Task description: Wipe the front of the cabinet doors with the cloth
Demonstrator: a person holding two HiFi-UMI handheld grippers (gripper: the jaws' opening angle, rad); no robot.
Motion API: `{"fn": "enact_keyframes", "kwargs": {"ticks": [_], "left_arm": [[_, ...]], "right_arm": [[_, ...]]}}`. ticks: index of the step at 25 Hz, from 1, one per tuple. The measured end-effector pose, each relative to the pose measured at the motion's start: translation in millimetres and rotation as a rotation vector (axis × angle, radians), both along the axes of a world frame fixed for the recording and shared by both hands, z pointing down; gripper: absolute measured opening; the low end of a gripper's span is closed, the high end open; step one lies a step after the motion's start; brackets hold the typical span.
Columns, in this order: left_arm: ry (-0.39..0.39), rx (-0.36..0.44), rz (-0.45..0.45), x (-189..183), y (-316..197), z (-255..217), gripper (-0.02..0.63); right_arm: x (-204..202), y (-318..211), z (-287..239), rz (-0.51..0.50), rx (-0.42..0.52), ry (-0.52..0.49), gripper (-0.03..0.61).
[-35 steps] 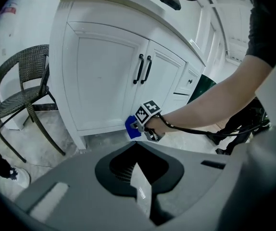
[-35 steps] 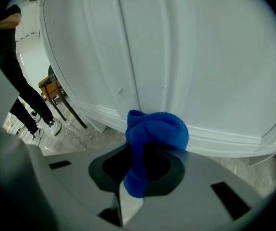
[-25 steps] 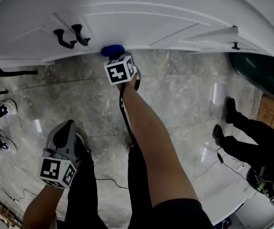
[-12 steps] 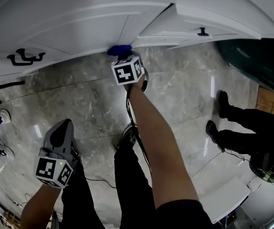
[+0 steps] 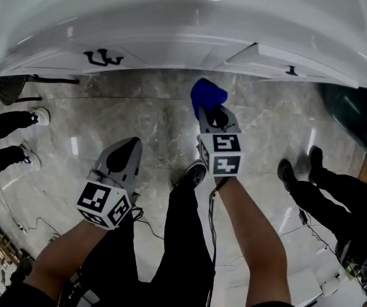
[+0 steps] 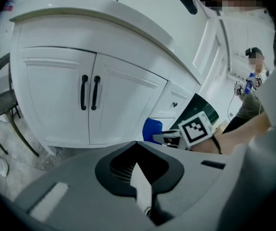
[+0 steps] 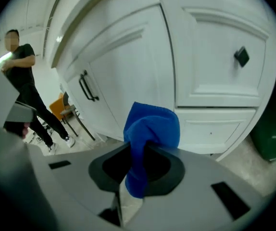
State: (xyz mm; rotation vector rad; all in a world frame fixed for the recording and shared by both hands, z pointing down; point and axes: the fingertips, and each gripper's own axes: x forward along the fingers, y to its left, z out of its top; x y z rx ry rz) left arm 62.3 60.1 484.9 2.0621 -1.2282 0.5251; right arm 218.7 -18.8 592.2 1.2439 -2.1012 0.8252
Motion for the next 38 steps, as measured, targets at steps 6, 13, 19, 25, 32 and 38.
{"fn": "enact_keyframes", "kwargs": {"ticks": [6,13,19,25,32,38], "left_arm": [[0.016,0.069,-0.114,-62.3,0.6,-82.2,-0.002],[-0.002,0.156,-0.214,-186.8,-9.5,-135.6,-0.002],[0.027,0.197,-0.295,-290.1,-10.6,-164.6,-0.001],[0.019,0.198,-0.289,-359.9,-11.0,-175.8,-0.001],[-0.013,0.144,-0.415,-402.0,6.3,-148.6,-0.002],[-0.036,0.142,-0.404,-376.0,9.6,-140.1,-0.002]], "right_arm": [[-55.9,40.3,-107.9,0.033,0.048,-0.083,0.052],[-190.6,30.5,-175.2,0.029,0.12,-0.171,0.052],[-327.0,10.3,-188.4,-0.02,0.123,-0.199,0.051],[-440.3,-11.8,-200.0,-0.038,0.052,-0.251,0.052],[-523.8,-22.7,-174.7,-0.176,-0.002,-0.29,0.052],[-508.1,-54.4,-167.7,-0.166,0.009,-0.324,0.052]]}}
